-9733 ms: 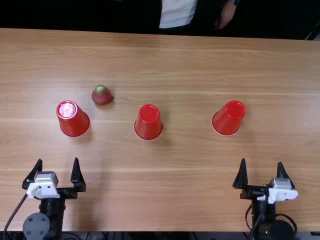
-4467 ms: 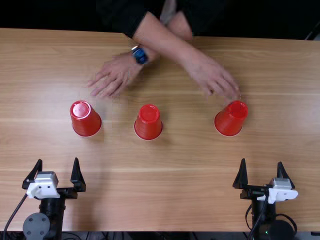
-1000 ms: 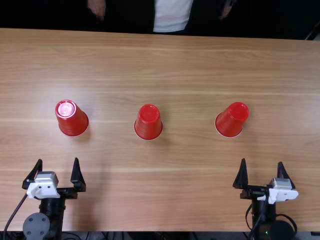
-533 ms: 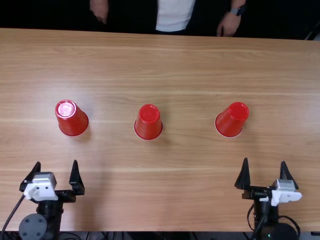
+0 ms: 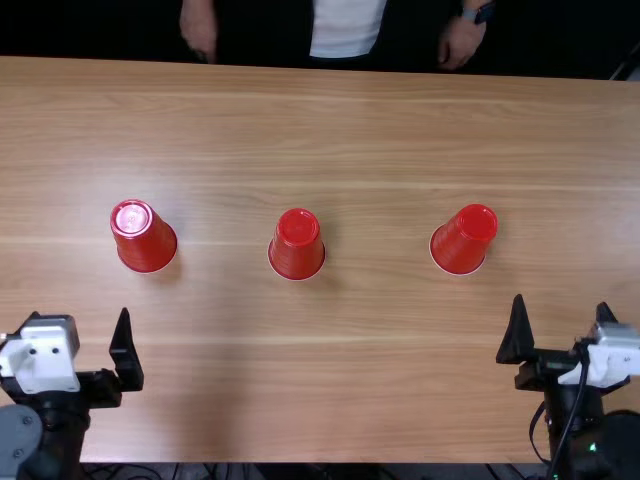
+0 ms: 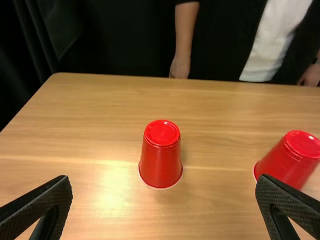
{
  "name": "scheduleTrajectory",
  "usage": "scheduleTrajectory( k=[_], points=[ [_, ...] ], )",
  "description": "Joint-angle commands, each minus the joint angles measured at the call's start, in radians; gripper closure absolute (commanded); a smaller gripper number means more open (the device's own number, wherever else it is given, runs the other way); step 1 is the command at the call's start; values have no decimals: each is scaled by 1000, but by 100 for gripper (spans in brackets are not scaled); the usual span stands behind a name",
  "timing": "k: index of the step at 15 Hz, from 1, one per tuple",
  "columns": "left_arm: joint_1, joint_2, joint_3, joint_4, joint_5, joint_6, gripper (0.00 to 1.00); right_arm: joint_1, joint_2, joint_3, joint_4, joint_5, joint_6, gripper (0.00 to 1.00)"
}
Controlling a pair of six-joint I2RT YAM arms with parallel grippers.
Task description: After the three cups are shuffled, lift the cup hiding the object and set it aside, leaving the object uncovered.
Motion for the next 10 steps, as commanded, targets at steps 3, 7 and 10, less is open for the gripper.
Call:
scheduleTrajectory(
  k=[3, 7, 10],
  points=[
    [13, 213, 339, -204, -2, 16, 0, 0, 149, 230, -200, 1, 0, 0],
    [18, 428, 615, -484, -2, 16, 0, 7, 366, 494, -452, -6, -2, 0],
    [18, 564, 761, -668, -2, 14, 0, 66, 501, 654, -611, -8, -2, 0]
  ],
)
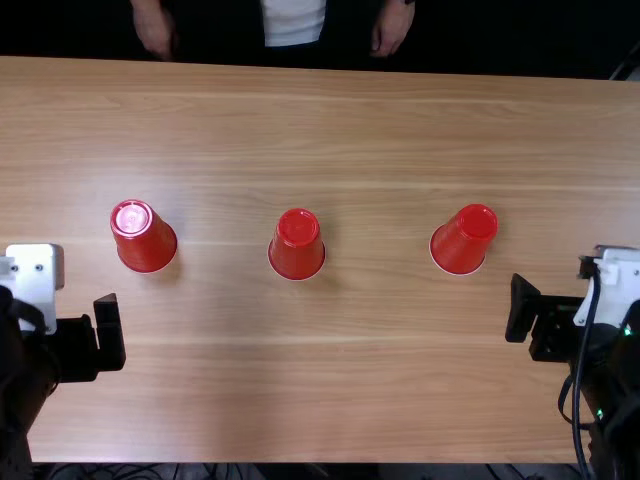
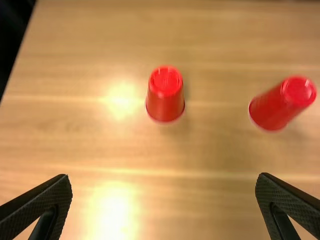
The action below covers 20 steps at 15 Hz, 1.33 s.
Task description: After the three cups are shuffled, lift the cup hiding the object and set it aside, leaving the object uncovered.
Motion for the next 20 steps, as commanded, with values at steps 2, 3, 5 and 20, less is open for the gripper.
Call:
scheduleTrajectory(
  k=[2, 3, 5, 20],
  points=[
    [11, 71, 125, -82, 0, 6, 0, 41, 72, 102, -82, -7, -1, 0],
    [11, 99, 153, -115, 0, 6, 0, 61, 98, 128, -115, -7, -3, 0],
    [11, 149, 178, -169, 0, 4, 0, 90, 163, 166, -176, -9, -1, 0],
    [3, 481, 176, -3, 2, -1, 0, 88, 292, 152, -159, -14, 6, 0]
  ],
)
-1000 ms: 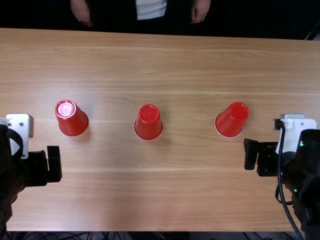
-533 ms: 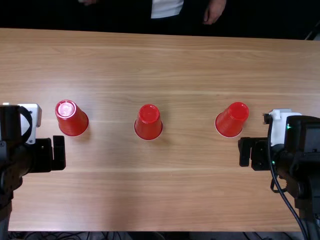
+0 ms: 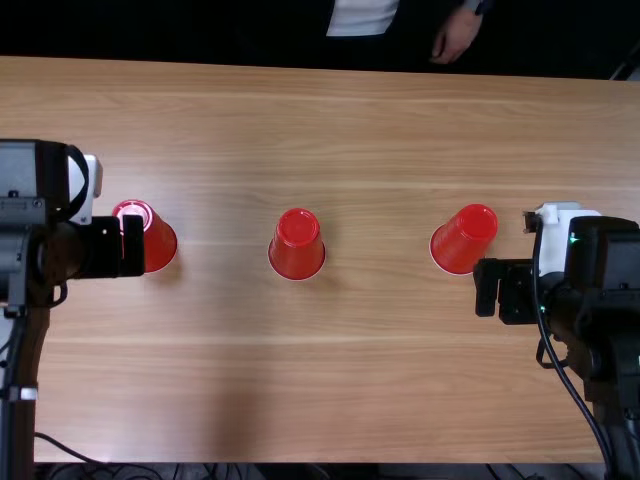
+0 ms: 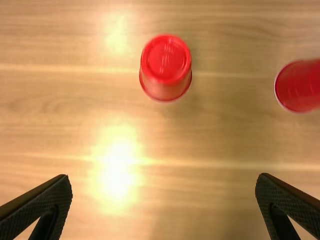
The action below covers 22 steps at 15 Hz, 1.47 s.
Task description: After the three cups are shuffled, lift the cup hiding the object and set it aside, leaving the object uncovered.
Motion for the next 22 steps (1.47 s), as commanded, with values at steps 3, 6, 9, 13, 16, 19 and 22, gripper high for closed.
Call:
scheduleTrajectory(
  k=[3, 6, 9, 13, 16, 19, 22],
  points=[
    [2, 115, 23, 82, 0, 3, 0, 7, -4, -13, 3, -7, 5, 0],
    [2, 199, 23, 124, -2, -1, 0, 7, -10, -14, 3, -9, 7, 0],
    [-1, 253, 20, 189, -2, 1, 0, 6, -10, -25, 5, -9, 5, 0],
    [-3, 354, 20, 220, -79, -3, 0, 6, -13, -48, 69, -7, 5, 0],
    [-3, 419, 20, 218, -81, -6, 0, 7, -13, -72, 117, -7, 5, 0],
    [-4, 466, 22, 216, -77, -10, 0, 7, -11, -89, 119, -5, 5, 0],
    [-4, 509, 23, 216, -77, -14, 0, 7, -7, -94, 123, -5, 3, 0]
  ],
)
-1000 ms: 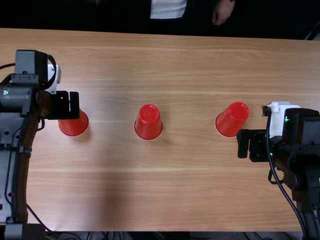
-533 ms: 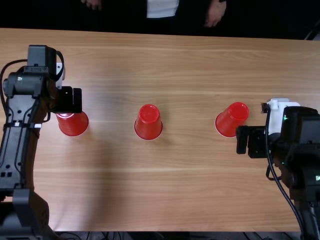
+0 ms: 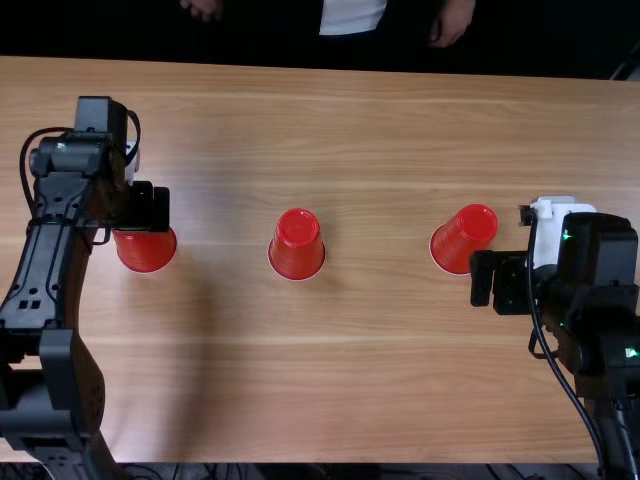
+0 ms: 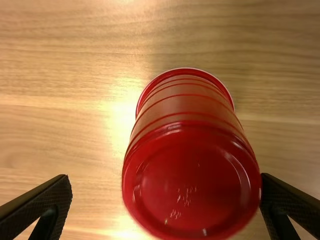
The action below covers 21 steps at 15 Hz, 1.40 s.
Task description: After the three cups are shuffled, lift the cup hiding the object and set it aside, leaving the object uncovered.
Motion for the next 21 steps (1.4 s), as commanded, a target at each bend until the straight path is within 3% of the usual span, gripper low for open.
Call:
scheduleTrajectory(
  k=[1, 5, 7, 10, 12, 14, 17, 19, 21],
  points=[
    [-4, 32, 23, 0, -5, -21, 0, 7, -6, -23, 4, -5, 1, 0],
    [-16, 56, 22, 0, 3, -68, 0, 6, -3, -23, 4, -5, 3, 0],
    [-18, 61, 22, 2, 5, -70, 22, 7, -3, -23, 4, -5, 3, 0],
    [-28, 82, 23, 2, 8, -68, 71, 7, -10, -25, 4, -5, 1, 0],
    [-32, 82, 23, 2, 19, -68, 90, 7, -11, -23, 4, -5, 1, 0],
    [-33, 75, 25, 2, 43, -70, 94, 7, -14, -23, 2, -5, 1, 0],
    [-33, -17, 29, -6, 43, -78, 94, 9, -14, -25, 2, -5, 1, 0],
    [-25, -114, 20, -13, 43, -120, 93, 9, -14, -23, 4, -7, 3, 0],
    [-16, -217, 14, -17, 43, -133, 92, 10, -14, -23, 2, -7, 3, 0]
  ],
)
